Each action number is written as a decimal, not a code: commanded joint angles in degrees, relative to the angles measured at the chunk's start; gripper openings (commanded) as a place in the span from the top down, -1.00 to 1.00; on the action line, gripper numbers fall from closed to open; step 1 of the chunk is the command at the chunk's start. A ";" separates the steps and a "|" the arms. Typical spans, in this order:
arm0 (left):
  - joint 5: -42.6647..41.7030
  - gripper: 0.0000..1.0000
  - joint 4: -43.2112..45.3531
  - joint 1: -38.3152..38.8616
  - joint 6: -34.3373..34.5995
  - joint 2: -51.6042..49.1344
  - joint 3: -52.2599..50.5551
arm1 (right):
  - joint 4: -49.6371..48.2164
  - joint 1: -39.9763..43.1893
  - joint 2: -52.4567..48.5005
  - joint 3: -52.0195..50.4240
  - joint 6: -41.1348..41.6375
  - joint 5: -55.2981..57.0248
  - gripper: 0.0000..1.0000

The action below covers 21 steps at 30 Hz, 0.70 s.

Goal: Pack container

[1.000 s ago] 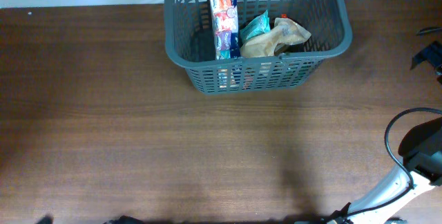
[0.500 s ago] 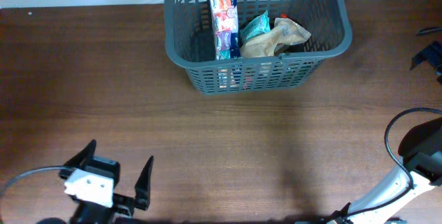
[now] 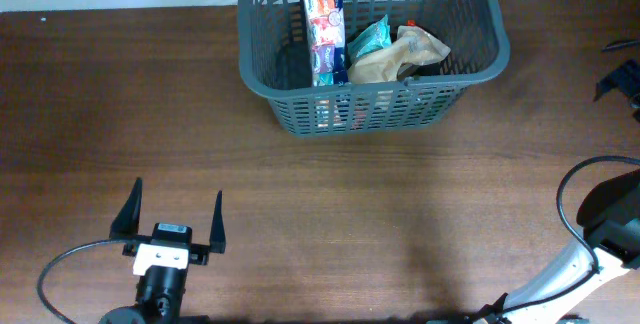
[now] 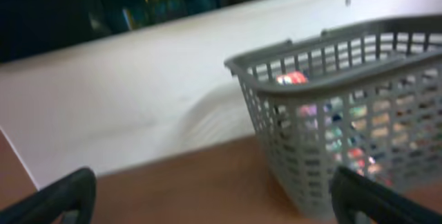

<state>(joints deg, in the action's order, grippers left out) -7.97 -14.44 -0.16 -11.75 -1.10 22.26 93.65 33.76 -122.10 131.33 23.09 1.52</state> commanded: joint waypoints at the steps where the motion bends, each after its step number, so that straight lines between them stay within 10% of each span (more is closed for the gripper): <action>1: 0.26 -0.99 3.69 -0.39 -2.58 0.79 -2.80 | -0.02 0.02 -0.09 -0.28 -0.31 0.70 -0.98; 21: 5.86 -0.99 20.68 -0.39 -2.69 0.79 -19.78 | -0.02 0.02 -0.09 -0.31 -0.31 0.70 -0.98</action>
<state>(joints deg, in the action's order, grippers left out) -2.76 5.43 -0.19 -13.78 -0.93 4.78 93.65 33.78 -122.10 131.33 23.09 1.52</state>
